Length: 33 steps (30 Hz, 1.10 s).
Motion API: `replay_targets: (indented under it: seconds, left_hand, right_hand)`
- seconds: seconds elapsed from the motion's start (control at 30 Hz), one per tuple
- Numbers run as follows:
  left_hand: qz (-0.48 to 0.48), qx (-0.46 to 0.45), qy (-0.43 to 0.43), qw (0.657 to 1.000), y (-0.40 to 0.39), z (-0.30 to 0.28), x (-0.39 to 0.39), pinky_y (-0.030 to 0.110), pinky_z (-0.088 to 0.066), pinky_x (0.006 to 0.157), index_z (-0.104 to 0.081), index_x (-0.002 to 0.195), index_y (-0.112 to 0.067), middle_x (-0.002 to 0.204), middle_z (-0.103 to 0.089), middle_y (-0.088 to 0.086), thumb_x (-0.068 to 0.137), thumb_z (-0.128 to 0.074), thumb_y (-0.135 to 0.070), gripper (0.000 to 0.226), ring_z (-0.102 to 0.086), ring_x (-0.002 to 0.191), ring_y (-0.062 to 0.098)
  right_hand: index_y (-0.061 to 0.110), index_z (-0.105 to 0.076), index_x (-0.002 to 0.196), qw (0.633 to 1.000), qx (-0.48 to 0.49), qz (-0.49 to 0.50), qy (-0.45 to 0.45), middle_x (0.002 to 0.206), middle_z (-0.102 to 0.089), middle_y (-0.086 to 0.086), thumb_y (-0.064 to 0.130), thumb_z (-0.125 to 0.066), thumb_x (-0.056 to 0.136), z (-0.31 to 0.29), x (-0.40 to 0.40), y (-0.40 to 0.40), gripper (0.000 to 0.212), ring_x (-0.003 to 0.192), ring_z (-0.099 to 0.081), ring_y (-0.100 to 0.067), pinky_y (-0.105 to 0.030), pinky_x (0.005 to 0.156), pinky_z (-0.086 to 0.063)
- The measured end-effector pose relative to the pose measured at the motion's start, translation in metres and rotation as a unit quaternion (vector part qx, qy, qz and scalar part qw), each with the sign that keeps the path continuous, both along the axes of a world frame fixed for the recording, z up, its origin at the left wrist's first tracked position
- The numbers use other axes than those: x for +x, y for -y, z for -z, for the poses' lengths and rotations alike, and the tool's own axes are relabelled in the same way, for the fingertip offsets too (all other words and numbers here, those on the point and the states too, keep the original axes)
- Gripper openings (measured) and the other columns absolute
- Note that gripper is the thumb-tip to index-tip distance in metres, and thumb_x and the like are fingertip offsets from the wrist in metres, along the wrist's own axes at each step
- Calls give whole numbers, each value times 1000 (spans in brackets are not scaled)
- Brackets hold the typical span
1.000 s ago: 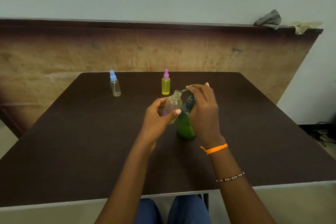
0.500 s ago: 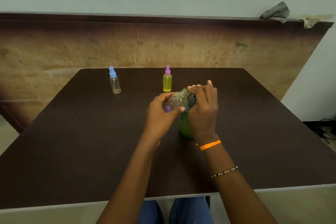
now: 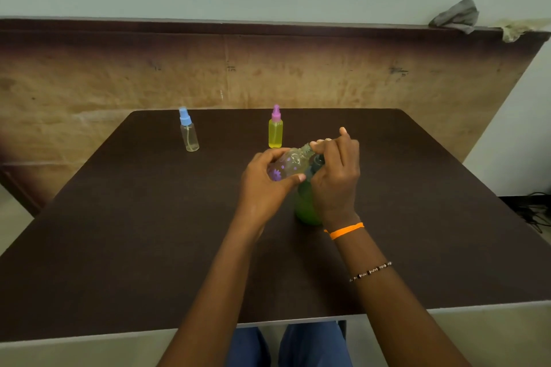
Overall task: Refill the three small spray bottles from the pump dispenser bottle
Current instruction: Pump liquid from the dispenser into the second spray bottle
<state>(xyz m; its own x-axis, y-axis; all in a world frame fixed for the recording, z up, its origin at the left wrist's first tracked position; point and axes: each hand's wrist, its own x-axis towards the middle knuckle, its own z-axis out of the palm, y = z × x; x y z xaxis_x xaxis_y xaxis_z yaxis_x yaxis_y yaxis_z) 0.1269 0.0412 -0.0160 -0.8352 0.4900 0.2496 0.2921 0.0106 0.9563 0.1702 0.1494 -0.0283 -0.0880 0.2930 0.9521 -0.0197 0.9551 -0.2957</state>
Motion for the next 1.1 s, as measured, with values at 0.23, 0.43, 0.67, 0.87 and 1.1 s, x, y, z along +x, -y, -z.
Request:
replay_targets:
  seconds: [0.23, 0.43, 0.67, 0.87, 1.1]
  left_hand:
    - [8, 9, 8, 1000, 4, -1, -1, 22, -50, 86, -63, 112, -25, 112, -63, 1, 70, -78, -8, 47, -61, 103, 10]
    - [4, 9, 2, 1000, 2, 1, -1, 22, -50, 85, -62, 110, -25, 112, -62, 3, 70, -78, -7, 47, -60, 102, 11]
    - [6, 15, 9, 1000, 3, 1, -2, 26, -52, 88, -63, 111, -26, 112, -62, 1, 69, -79, -9, 48, -61, 104, 11]
    - [-1, 15, 0, 1000, 2, 1, -1, 23, -51, 86, -63, 110, -24, 112, -62, 3, 69, -79, -6, 48, -61, 101, 12]
    - [-23, 46, 18, 999, 3, -6, 1, 17, -52, 79, -61, 105, -18, 104, -65, -4, 63, -82, -3, 49, -63, 92, 5]
  right_hand:
    - [-4, -60, 75, 998, -13, -38, 51, 75, -53, -17, -4, -38, 75, -8, 4, 1, 22, 75, -42, -23, -37, 80, -45]
    - [-5, -60, 76, 998, 2, -43, 53, 75, -53, -17, -6, -39, 71, 0, 5, 2, 22, 73, -39, -23, -33, 62, -37]
    - [-1, -56, 68, 996, 2, -51, 74, 71, -49, -15, -1, -41, 73, -14, 8, 1, 16, 70, -38, -22, -30, 60, -34]
    - [-4, -60, 68, 999, -5, -40, 33, 68, -52, -16, -8, -35, 78, -4, 3, 0, 27, 70, -38, -21, -32, 57, -36]
    - [-2, -57, 65, 997, -12, -44, 61, 69, -50, -16, -6, -34, 76, -16, 5, -2, 25, 70, -38, -22, -32, 58, -34]
